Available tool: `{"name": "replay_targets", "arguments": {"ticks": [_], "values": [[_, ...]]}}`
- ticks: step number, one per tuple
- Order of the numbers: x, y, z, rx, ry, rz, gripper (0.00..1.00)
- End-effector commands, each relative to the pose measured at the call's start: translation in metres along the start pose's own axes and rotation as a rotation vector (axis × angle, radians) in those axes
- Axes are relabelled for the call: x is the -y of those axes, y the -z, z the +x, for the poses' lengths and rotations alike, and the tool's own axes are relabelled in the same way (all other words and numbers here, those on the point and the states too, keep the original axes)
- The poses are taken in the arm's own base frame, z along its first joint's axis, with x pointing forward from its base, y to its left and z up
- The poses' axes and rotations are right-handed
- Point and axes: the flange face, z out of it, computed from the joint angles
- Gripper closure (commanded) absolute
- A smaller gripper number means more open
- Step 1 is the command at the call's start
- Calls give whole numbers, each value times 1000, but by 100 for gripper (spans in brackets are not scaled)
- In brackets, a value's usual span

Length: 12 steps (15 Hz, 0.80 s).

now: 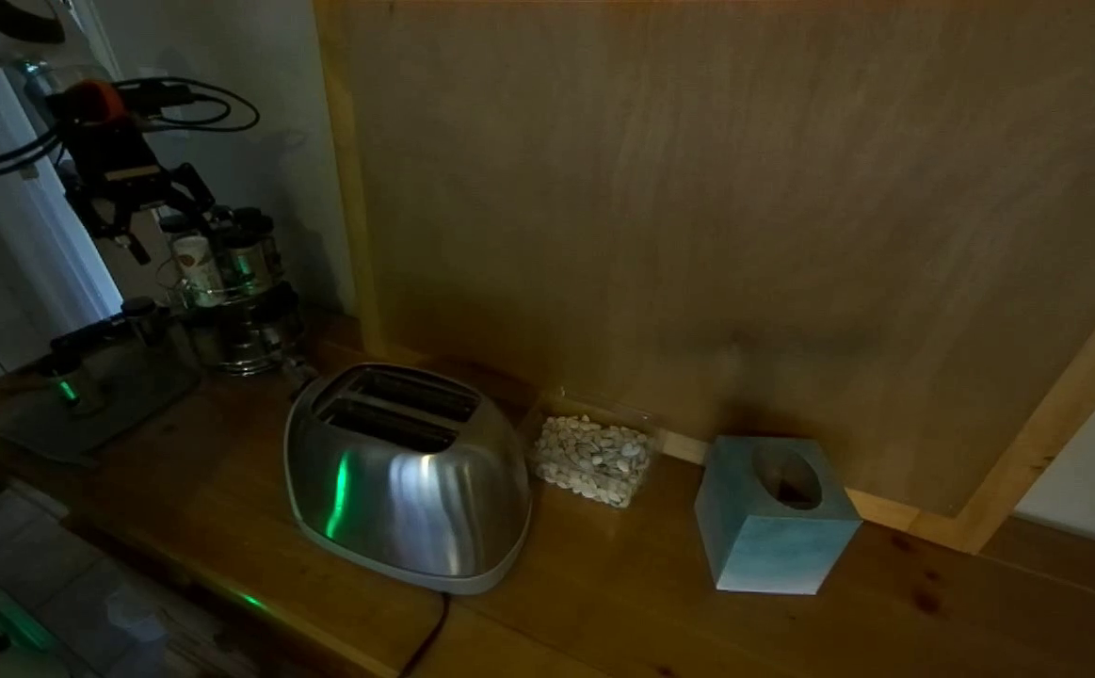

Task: Move the white spice bottle from the bottom of the spice rack and place it at the top rack of the spice rack

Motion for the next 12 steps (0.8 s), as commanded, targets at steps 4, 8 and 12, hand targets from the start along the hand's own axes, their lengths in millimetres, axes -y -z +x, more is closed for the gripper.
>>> {"name": "replay_targets", "arguments": {"ticks": [4,8,12], "values": [[-18,16,12,-45,-83,-22,0],[-25,16,-6,-43,-182,-30,0],[-25,13,-20,-45,-220,5,0]]}}
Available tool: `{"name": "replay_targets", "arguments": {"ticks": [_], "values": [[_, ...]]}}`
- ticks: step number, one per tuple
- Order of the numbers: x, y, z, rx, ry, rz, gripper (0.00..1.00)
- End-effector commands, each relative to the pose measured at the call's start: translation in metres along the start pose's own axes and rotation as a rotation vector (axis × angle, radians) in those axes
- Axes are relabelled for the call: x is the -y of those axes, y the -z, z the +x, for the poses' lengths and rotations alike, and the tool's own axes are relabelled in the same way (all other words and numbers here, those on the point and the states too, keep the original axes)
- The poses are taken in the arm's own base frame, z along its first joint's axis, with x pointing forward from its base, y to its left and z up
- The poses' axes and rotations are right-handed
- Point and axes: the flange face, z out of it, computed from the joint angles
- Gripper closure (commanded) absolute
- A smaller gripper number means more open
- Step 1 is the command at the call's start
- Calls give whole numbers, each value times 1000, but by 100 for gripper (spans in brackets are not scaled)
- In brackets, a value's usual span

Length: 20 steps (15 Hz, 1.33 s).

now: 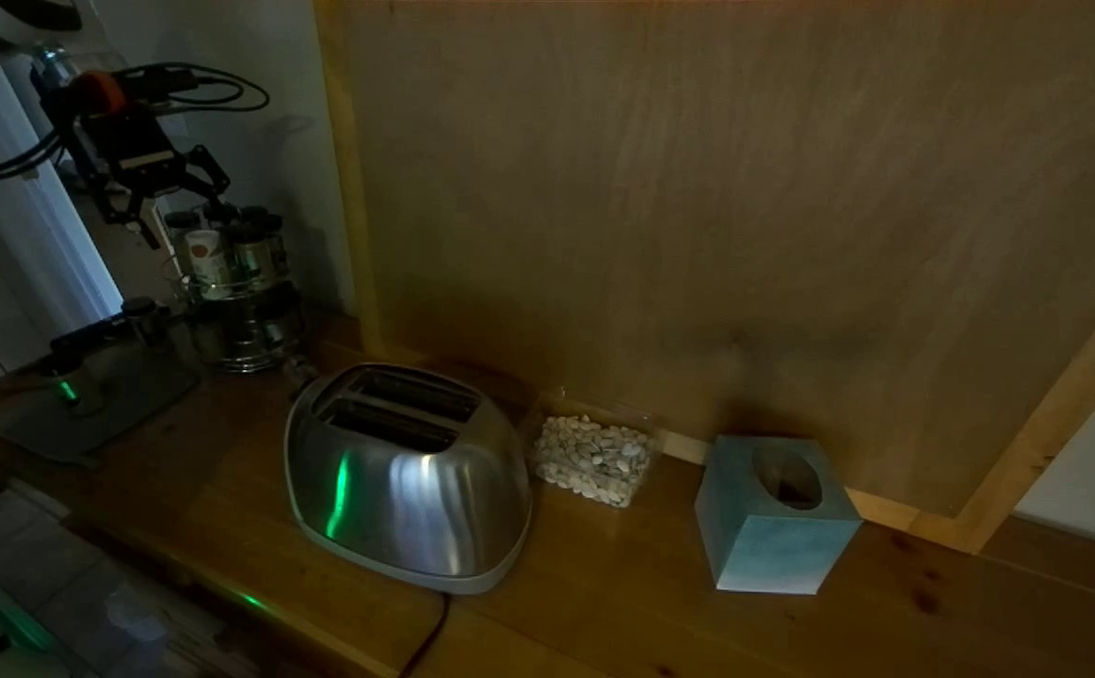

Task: Move the white spice bottle from the bottom of the spice rack and place it at the top rack of the spice rack

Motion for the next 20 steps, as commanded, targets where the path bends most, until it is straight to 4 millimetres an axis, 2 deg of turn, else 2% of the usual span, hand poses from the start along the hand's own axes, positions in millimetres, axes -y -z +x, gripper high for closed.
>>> {"name": "replay_targets", "arguments": {"ticks": [1,3,8,12,16,20], "values": [[-6,2,-13,-7,-41,19,0],[-9,3,-16,-22,-64,23,0],[-22,30,-36,-149,-203,52,0],[-23,46,-72,-241,-379,96,0],[-21,49,-112,-273,-581,120,0],[-15,57,-130,-333,-710,190,0]]}}
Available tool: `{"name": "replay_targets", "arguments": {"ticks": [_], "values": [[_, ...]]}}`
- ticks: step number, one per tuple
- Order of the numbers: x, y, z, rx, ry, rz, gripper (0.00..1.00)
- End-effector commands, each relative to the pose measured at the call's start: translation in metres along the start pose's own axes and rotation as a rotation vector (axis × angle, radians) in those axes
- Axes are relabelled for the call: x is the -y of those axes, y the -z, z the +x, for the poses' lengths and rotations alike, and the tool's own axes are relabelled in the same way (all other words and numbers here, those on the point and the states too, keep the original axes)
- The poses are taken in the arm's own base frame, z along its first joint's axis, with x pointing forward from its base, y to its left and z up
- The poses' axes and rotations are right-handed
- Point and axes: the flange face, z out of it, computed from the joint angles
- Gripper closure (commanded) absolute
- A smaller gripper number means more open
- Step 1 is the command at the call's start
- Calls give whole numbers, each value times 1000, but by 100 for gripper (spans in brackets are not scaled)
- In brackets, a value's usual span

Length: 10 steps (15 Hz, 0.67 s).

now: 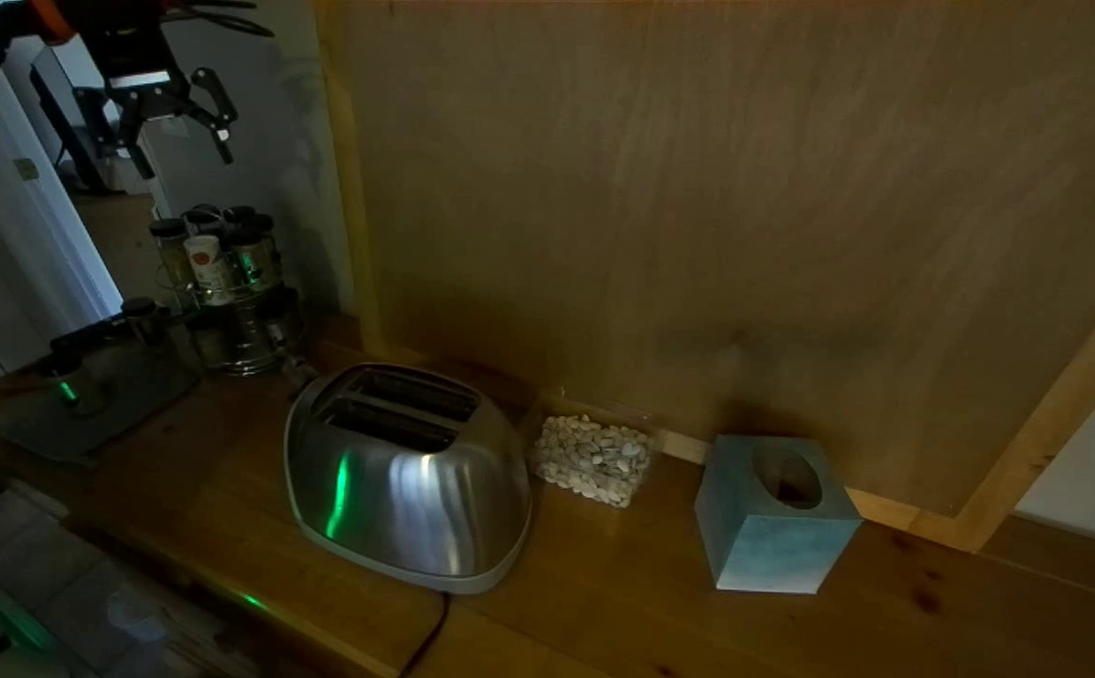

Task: Move the white spice bottle from the bottom of the spice rack and place it at the top rack of the spice rack

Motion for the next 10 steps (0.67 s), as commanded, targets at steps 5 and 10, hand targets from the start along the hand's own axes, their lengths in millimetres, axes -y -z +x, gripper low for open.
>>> {"name": "replay_targets", "arguments": {"ticks": [5,10], "values": [[20,4,-31,-2,-155,179,0],[20,3,-26,8,-136,163,0]]}}
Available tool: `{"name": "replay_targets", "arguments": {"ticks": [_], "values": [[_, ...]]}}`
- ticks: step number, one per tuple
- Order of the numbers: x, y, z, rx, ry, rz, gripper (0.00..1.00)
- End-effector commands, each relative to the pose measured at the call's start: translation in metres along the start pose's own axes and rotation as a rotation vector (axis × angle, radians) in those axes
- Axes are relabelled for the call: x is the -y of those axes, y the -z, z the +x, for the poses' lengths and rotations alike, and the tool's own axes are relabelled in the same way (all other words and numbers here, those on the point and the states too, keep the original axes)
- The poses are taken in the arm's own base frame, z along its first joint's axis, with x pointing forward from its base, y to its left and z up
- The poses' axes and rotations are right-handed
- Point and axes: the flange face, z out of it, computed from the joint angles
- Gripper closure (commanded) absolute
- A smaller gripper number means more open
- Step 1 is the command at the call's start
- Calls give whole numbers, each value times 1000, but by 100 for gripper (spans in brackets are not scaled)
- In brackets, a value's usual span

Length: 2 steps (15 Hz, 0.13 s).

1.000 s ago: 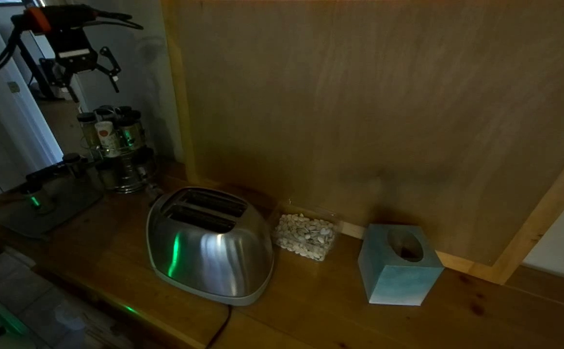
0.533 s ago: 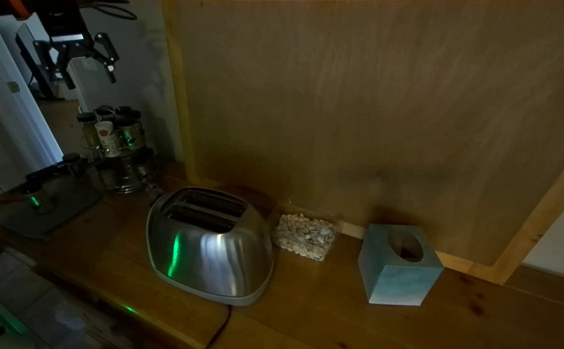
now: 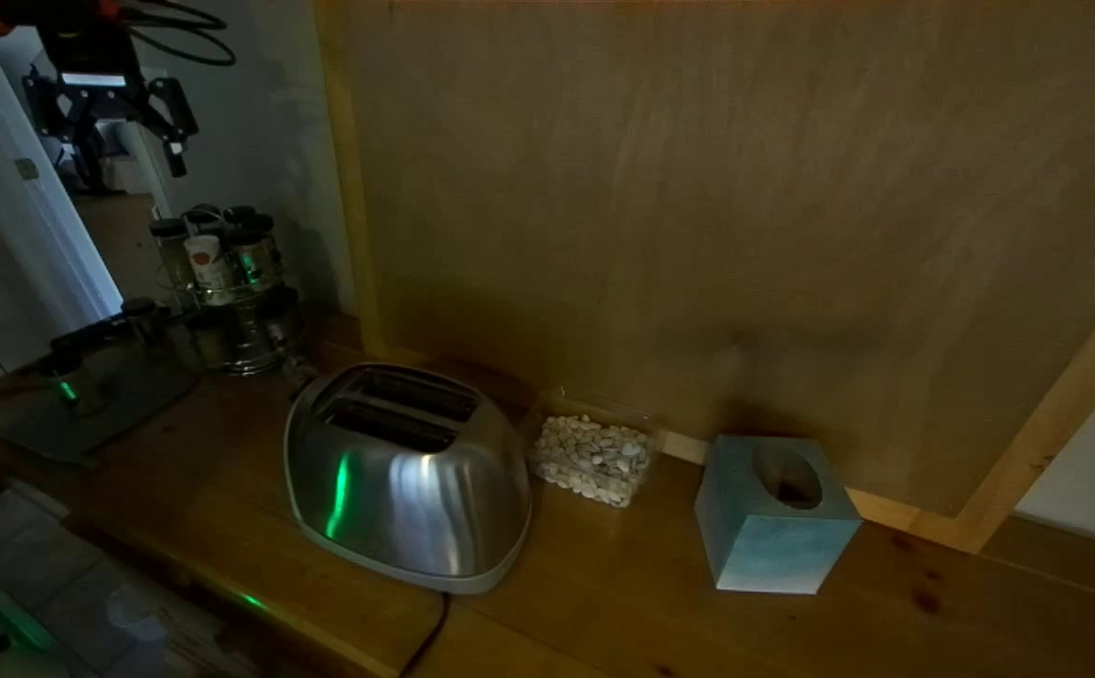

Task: Move the white spice bottle from the bottom of the spice rack and place it at the top rack of the spice rack

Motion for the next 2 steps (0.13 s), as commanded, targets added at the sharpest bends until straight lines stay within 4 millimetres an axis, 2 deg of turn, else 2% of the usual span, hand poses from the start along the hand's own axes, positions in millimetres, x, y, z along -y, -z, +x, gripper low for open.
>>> {"name": "replay_targets", "arguments": {"ticks": [1,2], "values": [[0,0,0,1,-1,0,0],[0,0,0,1,-1,1,0]]}}
